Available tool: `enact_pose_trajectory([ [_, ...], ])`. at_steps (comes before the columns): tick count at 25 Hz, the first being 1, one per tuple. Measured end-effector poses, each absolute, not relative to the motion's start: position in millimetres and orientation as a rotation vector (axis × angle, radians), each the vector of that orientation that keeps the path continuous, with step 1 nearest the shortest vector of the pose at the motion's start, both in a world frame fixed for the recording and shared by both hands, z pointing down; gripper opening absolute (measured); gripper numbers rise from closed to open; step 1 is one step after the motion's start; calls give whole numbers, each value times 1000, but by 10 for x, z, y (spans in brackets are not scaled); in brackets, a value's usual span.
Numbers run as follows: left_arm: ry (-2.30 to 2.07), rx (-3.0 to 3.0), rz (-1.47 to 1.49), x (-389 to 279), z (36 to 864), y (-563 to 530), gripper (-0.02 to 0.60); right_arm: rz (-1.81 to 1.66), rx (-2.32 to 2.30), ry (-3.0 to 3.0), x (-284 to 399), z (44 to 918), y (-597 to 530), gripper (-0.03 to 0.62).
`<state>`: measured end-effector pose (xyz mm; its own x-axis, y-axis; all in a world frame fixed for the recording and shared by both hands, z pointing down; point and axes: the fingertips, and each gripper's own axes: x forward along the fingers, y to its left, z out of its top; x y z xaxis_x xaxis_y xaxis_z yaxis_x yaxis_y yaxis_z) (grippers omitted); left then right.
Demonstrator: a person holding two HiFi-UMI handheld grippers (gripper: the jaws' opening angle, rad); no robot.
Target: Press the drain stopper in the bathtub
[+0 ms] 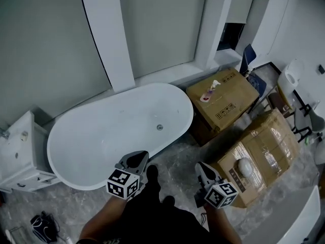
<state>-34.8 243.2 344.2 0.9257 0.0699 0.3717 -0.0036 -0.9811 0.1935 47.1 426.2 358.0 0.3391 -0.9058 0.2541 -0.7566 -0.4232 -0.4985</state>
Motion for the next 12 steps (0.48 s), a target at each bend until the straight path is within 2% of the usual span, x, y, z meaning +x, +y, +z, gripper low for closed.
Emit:
enact_pose_trajectory([
  [5,22,2877,553,258,3573,1773,17,-741,-2335,1519,1148,3629,3599,14],
  [12,-4,2884,528,1036,3556,520,17,-802,-2344,1672,1912,3594,2059,14],
])
